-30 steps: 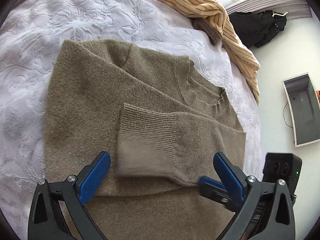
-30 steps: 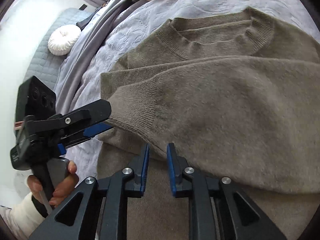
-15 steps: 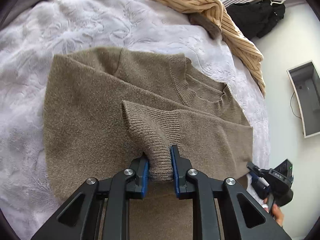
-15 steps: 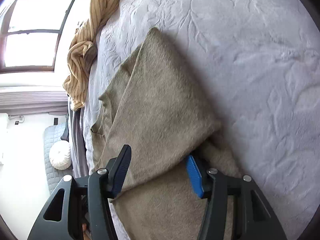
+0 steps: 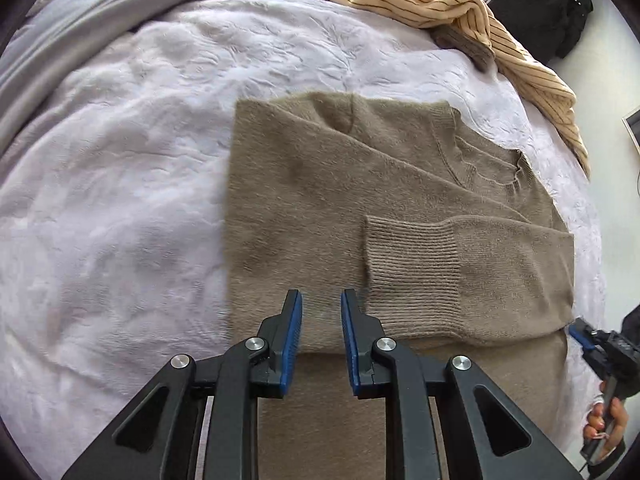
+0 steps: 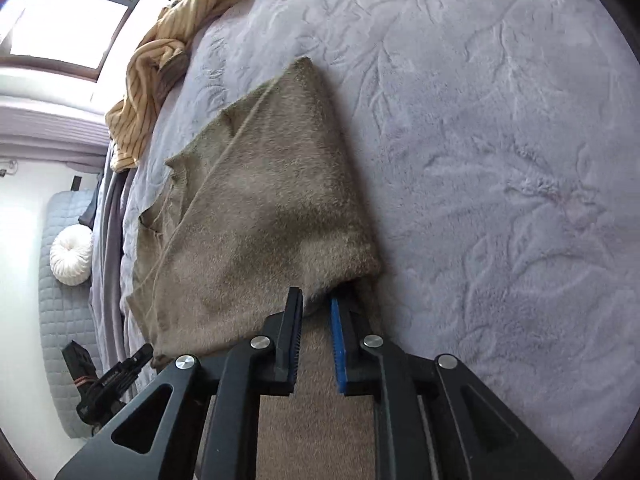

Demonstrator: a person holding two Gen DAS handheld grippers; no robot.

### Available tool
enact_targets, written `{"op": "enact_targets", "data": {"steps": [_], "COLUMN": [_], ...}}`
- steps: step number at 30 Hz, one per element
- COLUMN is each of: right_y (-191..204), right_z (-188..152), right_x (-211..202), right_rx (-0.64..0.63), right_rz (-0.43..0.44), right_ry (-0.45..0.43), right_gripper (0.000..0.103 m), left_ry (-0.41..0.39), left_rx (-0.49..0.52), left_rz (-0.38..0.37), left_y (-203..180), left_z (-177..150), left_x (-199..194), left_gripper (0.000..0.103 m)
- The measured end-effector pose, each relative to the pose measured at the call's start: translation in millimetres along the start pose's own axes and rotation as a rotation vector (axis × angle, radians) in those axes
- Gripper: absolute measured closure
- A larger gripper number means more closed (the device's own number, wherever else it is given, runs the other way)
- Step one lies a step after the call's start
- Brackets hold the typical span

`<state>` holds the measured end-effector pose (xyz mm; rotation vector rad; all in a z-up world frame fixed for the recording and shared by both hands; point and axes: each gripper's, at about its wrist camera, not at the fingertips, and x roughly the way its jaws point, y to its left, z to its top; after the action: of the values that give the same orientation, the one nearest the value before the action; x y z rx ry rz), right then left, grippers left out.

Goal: Fold small clothes

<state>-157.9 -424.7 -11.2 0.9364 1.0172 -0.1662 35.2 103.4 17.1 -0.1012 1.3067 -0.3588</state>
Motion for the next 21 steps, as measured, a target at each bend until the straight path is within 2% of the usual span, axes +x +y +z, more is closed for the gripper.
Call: {"op": "enact_targets", "data": {"steps": [1, 2, 4, 7, 10, 11, 12, 13, 14, 17, 20, 21], "right_y": [4, 7, 6, -8, -16, -15, -13, -5, 4, 34, 29, 25], "right_z": [2, 6, 22, 47, 60, 63, 63, 62, 60, 55, 57, 57], "right_x": [-9, -15, -22, -10, 14, 23, 31, 37, 37, 29, 42, 43], "right_rx": [-0.024, -0.041, -0.049, 0.012, 0.050, 0.051, 0.040, 0.000, -0.056, -0.281, -0.355, -0.352], "right_rz": [0.018, 0.013, -0.021, -0.018, -0.023, -0.021, -0.018, -0.033, -0.067, -0.219, -0.370, -0.378], "right_ry": [-0.022, -0.046, -0.100, -0.095, -0.035, 0.003, 0.042, 0.076, 0.077, 0.027, 0.048, 0.045], "right_gripper": [0.073, 0.053, 0.033, 0.033, 0.034, 0.039, 0.049, 0.089, 0.094, 0.094, 0.091, 0.086], "left_ry": [-0.006, -0.014, -0.029, -0.025, -0.009, -0.004, 0.003, 0.008, 0.008, 0.008, 0.005, 0.005], "left_rx": [0.004, 0.012, 0.035, 0.079, 0.118, 0.125, 0.131, 0.137, 0.141, 0.154, 0.180, 0.184], "left_rz": [-0.006, -0.012, -0.017, -0.022, -0.010, 0.002, 0.018, 0.033, 0.046, 0.053, 0.073, 0.081], "left_y": [0, -2, -13, -34, -52, -55, -58, -59, -60, -61, -65, -66], "left_z": [1, 3, 8, 13, 13, 12, 11, 9, 8, 5, 2, 2], "left_x": [-3, -5, -6, 0, 12, 16, 22, 25, 28, 34, 36, 36], "left_gripper": [0.082, 0.082, 0.082, 0.081, 0.081, 0.081, 0.081, 0.081, 0.081, 0.081, 0.081, 0.081]}}
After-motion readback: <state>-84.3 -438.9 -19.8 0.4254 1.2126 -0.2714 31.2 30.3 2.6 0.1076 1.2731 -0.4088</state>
